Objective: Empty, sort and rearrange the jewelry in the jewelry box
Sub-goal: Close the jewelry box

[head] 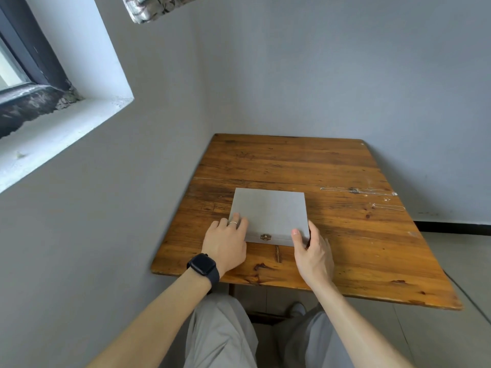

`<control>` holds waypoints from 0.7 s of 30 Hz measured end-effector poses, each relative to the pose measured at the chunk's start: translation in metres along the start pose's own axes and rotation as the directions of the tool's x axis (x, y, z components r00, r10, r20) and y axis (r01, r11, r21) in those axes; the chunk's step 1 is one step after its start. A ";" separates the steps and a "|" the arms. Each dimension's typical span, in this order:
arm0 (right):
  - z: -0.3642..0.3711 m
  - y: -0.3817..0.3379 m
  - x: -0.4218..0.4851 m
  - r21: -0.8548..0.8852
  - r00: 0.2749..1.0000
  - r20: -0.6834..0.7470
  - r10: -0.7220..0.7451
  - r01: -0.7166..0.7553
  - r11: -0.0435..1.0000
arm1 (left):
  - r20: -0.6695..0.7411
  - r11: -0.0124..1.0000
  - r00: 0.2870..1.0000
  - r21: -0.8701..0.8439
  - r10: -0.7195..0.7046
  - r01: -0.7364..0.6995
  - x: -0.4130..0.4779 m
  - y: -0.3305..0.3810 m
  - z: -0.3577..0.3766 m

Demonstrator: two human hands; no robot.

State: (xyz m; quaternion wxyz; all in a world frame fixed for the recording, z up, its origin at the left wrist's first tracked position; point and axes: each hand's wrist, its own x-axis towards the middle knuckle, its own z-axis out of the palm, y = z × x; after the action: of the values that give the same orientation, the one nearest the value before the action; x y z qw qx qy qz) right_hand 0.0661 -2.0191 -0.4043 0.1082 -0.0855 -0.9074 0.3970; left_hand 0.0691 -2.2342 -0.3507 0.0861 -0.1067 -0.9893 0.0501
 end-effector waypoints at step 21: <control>0.025 -0.023 -0.011 -0.017 0.993 -0.095 0.067 -0.069 0.997 | -0.139 0.886 0.963 -0.439 -0.229 0.148 0.011 0.020 0.048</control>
State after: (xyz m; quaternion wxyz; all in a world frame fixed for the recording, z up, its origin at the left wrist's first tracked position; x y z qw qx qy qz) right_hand 0.0687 -2.0542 -0.4052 0.1364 -0.1363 -0.9019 0.3866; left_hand 0.0538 -2.2162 -0.3980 0.1578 -0.0302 -0.9694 -0.1854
